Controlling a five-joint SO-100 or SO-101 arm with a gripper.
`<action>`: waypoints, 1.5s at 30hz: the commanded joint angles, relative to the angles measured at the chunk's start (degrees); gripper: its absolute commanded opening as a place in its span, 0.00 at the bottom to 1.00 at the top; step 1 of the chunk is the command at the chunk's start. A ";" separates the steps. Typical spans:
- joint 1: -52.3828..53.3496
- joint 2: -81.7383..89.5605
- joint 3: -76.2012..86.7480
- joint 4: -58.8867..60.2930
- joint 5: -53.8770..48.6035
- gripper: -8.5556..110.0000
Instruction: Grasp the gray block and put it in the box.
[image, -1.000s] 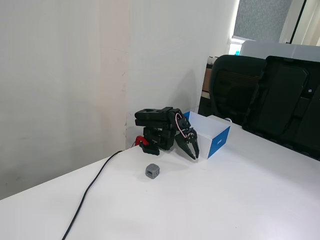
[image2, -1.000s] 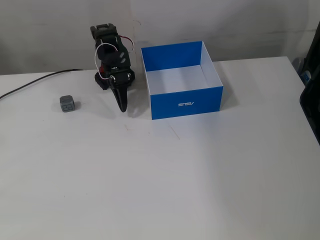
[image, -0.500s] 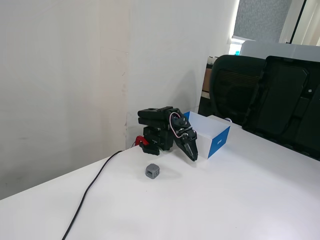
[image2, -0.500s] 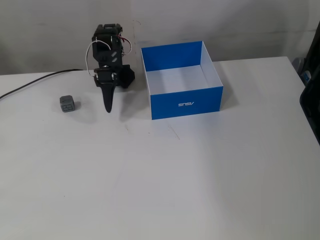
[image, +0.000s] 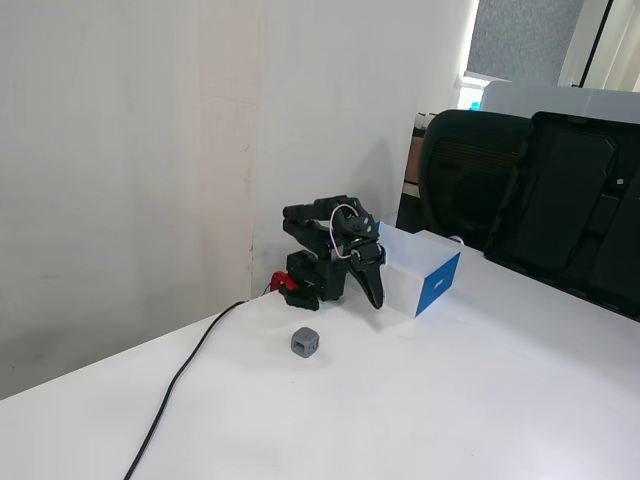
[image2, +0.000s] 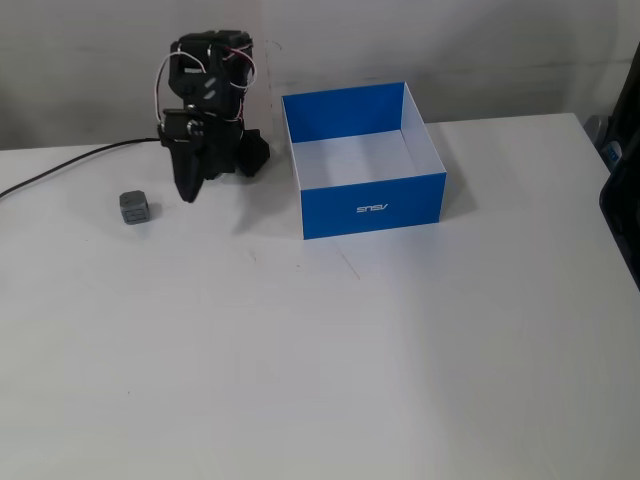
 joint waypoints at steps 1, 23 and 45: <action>-5.45 -7.91 -8.88 0.00 2.46 0.07; -25.49 -32.26 -29.71 13.89 8.44 0.11; -37.79 -43.68 -27.95 12.57 9.05 0.34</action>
